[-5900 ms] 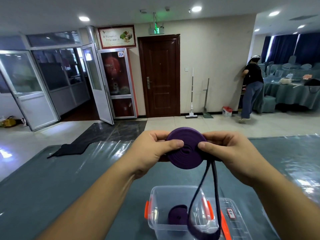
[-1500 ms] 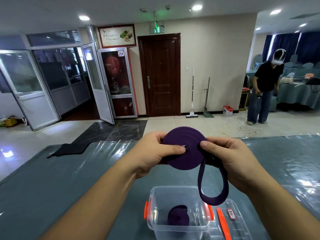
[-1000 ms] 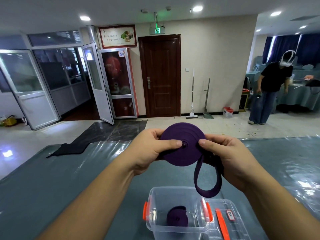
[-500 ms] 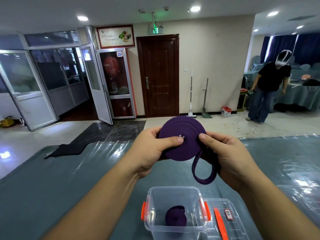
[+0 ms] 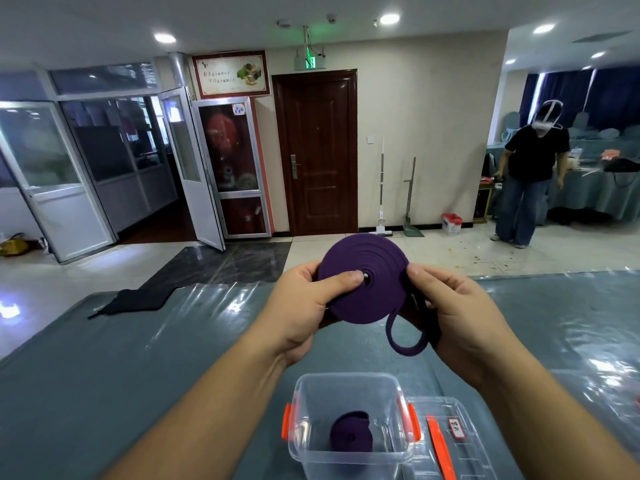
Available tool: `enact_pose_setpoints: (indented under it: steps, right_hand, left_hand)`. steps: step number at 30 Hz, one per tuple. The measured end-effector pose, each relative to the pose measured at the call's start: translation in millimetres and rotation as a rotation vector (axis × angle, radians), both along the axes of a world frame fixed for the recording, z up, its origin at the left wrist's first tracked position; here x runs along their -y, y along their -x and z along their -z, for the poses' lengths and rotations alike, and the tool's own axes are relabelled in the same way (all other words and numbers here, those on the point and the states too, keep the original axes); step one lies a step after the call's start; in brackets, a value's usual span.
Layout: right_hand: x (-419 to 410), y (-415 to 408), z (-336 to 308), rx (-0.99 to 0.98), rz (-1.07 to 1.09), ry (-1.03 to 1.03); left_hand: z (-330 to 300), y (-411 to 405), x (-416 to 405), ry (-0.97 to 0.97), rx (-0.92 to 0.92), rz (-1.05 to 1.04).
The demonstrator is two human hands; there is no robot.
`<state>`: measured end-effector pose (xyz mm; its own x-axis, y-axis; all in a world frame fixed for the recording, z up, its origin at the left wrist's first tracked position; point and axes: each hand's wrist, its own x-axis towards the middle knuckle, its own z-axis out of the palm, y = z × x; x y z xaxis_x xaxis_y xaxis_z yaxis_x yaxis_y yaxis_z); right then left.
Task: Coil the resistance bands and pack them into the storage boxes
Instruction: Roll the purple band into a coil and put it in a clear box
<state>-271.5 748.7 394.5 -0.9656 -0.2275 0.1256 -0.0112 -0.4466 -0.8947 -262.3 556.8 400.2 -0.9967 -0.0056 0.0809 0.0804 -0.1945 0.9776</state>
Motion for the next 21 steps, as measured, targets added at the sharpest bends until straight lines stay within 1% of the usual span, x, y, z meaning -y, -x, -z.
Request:
enact_pose_setpoints:
  steps: [4, 8, 10, 13, 15, 19, 21]
  right_hand:
    - [-0.3, -3.3, 3.2, 0.028, -0.010, 0.044]
    - [-3.1, -2.3, 5.7, 0.006, 0.007, -0.022]
    - [-8.1, -1.3, 6.1, -0.020, 0.008, -0.078]
    - [-14.6, -0.2, 7.8, -0.045, -0.019, -0.152]
    - [-13.8, -0.4, 7.0, -0.039, -0.028, -0.150]
    - [-5.3, 0.7, 6.8, -0.003, 0.017, -0.021]
    - [-1.5, 1.1, 9.4, 0.003, 0.026, -0.001]
  left_hand:
    - [3.3, -1.0, -6.0, -0.087, -0.011, -0.029]
    - [7.2, -2.7, -10.6, -0.104, 0.001, -0.035]
    - [8.8, -3.4, -7.5, -0.055, 0.042, 0.008]
    - [5.8, -2.6, 1.4, 0.104, 0.075, 0.092]
    - [2.2, -1.7, 4.1, 0.130, 0.060, 0.093]
    - [2.5, 0.0, -4.7, 0.012, 0.003, -0.002]
    - [7.5, -0.4, -10.2, -0.052, 0.006, -0.043]
